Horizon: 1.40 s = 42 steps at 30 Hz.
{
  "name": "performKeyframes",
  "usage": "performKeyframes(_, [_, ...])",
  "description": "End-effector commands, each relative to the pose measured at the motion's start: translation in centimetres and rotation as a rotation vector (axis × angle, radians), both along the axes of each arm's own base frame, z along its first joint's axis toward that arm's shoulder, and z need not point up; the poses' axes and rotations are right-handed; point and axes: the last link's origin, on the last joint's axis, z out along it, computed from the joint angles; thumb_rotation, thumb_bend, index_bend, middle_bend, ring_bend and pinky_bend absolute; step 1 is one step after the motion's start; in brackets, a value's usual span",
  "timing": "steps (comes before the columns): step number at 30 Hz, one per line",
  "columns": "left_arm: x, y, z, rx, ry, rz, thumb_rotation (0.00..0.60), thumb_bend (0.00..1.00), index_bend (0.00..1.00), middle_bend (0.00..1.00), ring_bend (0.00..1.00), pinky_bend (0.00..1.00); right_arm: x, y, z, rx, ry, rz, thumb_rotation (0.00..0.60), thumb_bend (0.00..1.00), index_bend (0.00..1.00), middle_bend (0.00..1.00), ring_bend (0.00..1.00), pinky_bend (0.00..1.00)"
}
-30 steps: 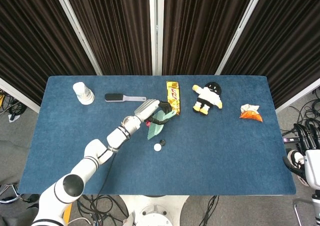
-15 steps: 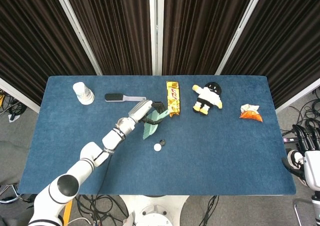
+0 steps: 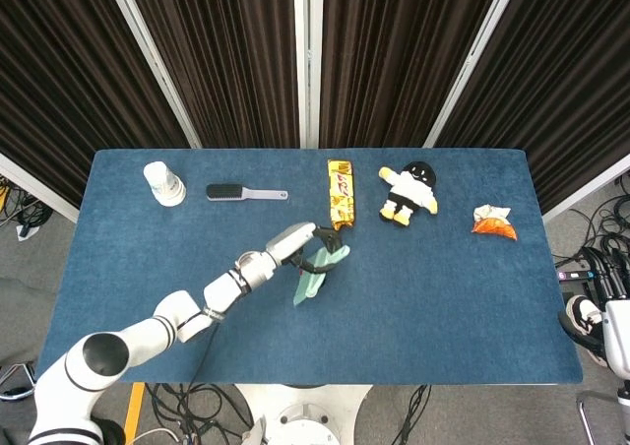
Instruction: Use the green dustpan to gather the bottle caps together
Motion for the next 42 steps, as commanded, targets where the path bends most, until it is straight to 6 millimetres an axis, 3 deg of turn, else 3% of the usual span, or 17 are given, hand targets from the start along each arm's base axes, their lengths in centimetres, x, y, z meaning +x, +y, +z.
performKeyframes(1, [0.9,-1.0,2.2,0.017,-0.041,-0.047,0.6,0.41,0.59,0.65,0.46,0.36,0.0,0.0,-0.1,0.003,-0.003,0.002,0.6,0.12,0.02,0.12,0.0,0.03])
performKeyframes(5, [0.9,-0.5,3.4,0.044,-0.058,-0.015,0.6,0.41,0.59,0.65,0.46,0.36,0.0,-0.1,-0.1,0.003,-0.005,0.009,0.6,0.12,0.02,0.12,0.0,0.03])
performKeyframes(9, [-0.6,0.8,4.6,0.104,-0.074,0.067,0.6,0.41,0.59,0.65,0.46,0.36,-0.1,-0.1,-0.1,0.006,-0.006,0.01,0.6,0.12,0.02,0.12,0.0,0.03])
performKeyframes(11, [-2.3,1.9,6.0,0.186,-0.08,0.132,0.6,0.41,0.59,0.65,0.46,0.36,-0.2,-0.3,-0.2,0.017,-0.008,0.012,0.6,0.12,0.02,0.12,0.0,0.03])
performKeyframes(15, [-7.6,3.4,9.1,0.421,0.099,0.205,0.6,0.41,0.59,0.65,0.46,0.36,-0.2,-0.7,-0.5,0.043,-0.009,0.022,0.6,0.12,0.02,0.12,0.0,0.03])
performKeyframes(18, [-10.7,2.8,10.3,0.516,0.256,0.218,0.6,0.41,0.59,0.65,0.46,0.36,-0.2,-1.1,-0.9,0.055,-0.017,0.031,0.6,0.12,0.02,0.12,0.0,0.03])
performKeyframes(21, [-12.1,1.8,10.0,0.564,0.388,0.199,0.6,0.41,0.59,0.64,0.46,0.36,-0.1,-1.5,-1.4,0.066,-0.028,0.043,0.6,0.12,0.02,0.12,0.0,0.03])
performKeyframes(31, [-11.6,0.3,6.2,0.607,0.747,0.054,0.6,0.4,0.53,0.57,0.43,0.35,-0.1,-1.2,-1.4,0.066,-0.03,0.051,0.6,0.12,0.02,0.12,0.0,0.03])
performKeyframes(35, [-11.2,-0.8,5.4,0.488,0.794,0.033,0.6,0.21,0.23,0.33,0.24,0.29,-0.6,-0.9,-1.3,0.063,-0.035,0.035,0.6,0.12,0.02,0.12,0.0,0.03])
performKeyframes(38, [-10.8,-1.4,6.4,0.46,0.727,0.077,0.6,0.11,0.13,0.2,0.15,0.24,-0.8,-1.0,-1.4,0.065,-0.041,0.028,0.6,0.12,0.02,0.12,0.0,0.03])
performKeyframes(42, [-12.0,-2.0,10.2,0.532,0.594,0.194,0.6,0.06,0.12,0.18,0.14,0.23,-1.2,-1.3,-1.4,0.075,-0.041,0.017,0.6,0.12,0.02,0.12,0.0,0.03])
